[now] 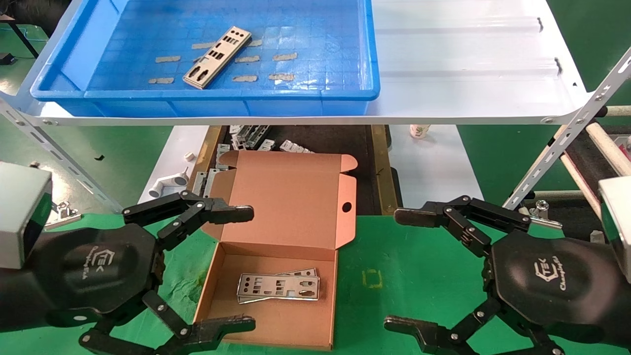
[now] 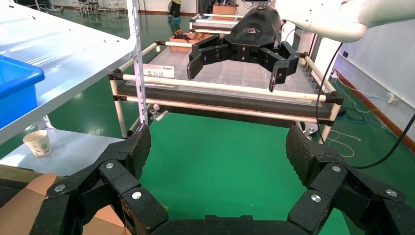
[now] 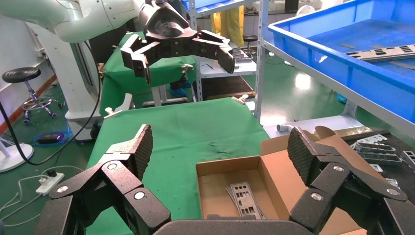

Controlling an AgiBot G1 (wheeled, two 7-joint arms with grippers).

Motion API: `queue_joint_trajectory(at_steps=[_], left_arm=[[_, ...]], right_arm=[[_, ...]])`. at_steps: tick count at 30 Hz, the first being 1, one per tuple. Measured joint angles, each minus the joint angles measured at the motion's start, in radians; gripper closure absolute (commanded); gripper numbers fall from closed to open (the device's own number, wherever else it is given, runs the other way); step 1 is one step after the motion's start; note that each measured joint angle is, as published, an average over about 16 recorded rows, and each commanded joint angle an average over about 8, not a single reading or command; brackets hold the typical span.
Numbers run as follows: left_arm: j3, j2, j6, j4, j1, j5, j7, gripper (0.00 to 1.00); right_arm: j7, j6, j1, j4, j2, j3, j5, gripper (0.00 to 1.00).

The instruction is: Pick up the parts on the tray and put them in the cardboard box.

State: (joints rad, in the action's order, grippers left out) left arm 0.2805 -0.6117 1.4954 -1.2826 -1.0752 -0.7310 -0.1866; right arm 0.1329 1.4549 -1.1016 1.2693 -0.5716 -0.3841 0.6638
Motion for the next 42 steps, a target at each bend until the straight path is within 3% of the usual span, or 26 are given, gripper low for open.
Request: queue_joint_trajectory(at_steps=[42], left_arm=[[0.000, 0.000, 0.000, 0.000, 0.000, 0.000, 0.000, 0.00]], right_arm=[[0.000, 0.000, 0.000, 0.000, 0.000, 0.000, 0.000, 0.00]])
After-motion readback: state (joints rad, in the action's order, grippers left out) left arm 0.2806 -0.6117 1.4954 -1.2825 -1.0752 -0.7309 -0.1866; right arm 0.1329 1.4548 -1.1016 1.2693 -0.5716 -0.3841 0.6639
